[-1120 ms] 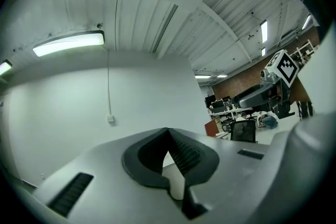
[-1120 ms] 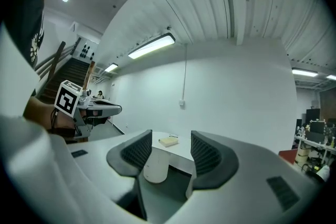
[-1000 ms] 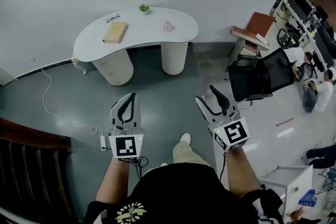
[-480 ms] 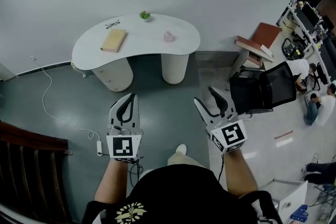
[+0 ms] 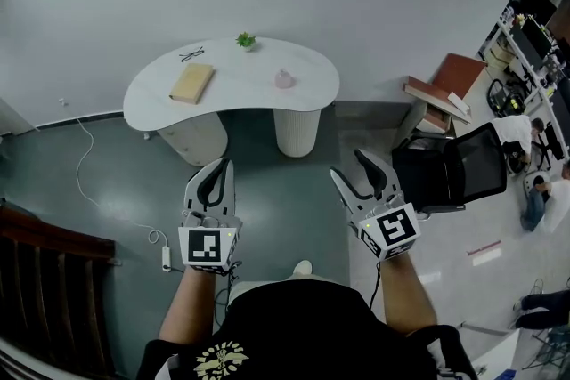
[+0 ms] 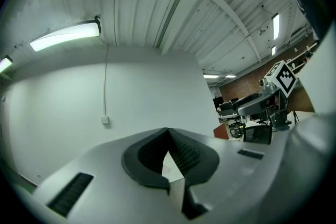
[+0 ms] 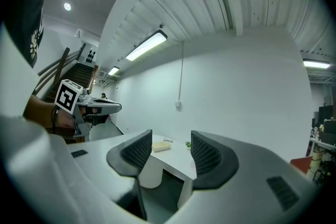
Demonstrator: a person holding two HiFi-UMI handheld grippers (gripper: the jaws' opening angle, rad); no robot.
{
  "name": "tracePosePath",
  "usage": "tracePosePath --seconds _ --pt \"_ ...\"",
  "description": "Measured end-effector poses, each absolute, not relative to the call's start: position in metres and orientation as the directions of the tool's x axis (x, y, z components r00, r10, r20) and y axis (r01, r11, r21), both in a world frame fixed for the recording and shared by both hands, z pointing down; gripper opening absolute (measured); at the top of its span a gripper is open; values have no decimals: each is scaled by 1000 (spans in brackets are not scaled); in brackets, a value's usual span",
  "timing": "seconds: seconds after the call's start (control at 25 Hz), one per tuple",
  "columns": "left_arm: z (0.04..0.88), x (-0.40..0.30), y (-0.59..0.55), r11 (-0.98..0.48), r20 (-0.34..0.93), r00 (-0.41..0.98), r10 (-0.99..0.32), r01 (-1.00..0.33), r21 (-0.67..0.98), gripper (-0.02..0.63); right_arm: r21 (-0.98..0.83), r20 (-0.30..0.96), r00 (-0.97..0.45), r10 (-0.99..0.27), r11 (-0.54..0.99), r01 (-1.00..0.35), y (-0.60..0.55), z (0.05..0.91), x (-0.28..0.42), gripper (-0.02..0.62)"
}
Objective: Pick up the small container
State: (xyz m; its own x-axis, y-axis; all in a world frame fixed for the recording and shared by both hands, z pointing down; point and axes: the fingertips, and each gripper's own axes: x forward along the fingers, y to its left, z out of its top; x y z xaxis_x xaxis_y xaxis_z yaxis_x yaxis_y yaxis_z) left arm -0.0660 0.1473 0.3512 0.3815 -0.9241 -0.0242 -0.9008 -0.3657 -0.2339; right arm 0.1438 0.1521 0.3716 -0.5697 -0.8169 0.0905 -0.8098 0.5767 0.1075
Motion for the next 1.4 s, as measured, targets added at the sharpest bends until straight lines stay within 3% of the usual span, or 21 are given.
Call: tracePosePath --seconds 0.76,1.12,1.4 --pt "365 -57 134 -336 6 343 -939 -914 -226 5 109 99 -605 -790 612 -783 125 383 158 221" --pt "351 -57 114 -294 -80 323 -943 -921 -257 5 115 110 -583 -805 593 -797 107 385 155 221" --pt "363 -65 89 -313 -66 336 -940 -920 -235 5 104 129 -582 -803 595 -797 81 394 147 221"
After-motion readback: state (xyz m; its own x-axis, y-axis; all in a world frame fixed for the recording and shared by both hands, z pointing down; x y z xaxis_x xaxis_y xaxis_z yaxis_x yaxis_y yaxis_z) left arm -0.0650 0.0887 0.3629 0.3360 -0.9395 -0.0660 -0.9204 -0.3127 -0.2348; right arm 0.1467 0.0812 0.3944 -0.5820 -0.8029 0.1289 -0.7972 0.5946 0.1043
